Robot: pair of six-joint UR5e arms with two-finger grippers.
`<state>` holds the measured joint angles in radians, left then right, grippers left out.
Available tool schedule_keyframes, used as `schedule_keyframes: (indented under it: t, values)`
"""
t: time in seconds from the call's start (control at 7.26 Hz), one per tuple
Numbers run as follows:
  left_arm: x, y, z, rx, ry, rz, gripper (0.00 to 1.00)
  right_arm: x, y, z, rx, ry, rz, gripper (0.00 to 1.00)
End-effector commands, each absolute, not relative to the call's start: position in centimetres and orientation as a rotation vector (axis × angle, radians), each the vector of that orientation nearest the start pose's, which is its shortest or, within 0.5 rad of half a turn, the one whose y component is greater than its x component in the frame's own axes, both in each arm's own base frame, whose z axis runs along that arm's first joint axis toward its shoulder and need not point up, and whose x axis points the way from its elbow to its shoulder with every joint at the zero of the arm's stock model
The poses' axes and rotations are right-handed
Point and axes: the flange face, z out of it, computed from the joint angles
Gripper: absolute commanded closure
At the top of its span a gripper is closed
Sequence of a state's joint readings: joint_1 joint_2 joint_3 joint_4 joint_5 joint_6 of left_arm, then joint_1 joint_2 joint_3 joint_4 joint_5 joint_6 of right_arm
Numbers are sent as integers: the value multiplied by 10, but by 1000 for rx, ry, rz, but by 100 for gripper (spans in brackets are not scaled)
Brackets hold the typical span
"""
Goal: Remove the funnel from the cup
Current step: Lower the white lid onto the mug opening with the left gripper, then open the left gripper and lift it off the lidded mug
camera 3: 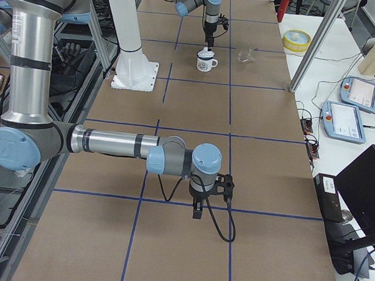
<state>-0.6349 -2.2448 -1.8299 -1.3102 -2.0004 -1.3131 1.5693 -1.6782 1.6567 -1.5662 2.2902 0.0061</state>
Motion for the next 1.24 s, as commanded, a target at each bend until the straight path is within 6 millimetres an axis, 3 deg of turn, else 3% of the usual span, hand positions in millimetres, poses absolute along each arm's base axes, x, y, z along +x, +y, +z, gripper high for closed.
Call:
schedule_keyframes:
  t: [0.0, 0.55, 0.96, 1.1]
  values:
    - [454, -448, 183, -82, 784, -212, 0, 67, -445, 670, -19, -719, 10, 0]
    - [457, -448, 158, -73, 841, -226, 0, 67, -445, 670, -19, -719, 10, 0]
    - [495, -469, 156, -76, 879, -248, 0, 67, -445, 670, -19, -719, 10, 0]
    - [499, -471, 153, -73, 887, -246, 0, 67, -445, 670, -19, -719, 10, 0]
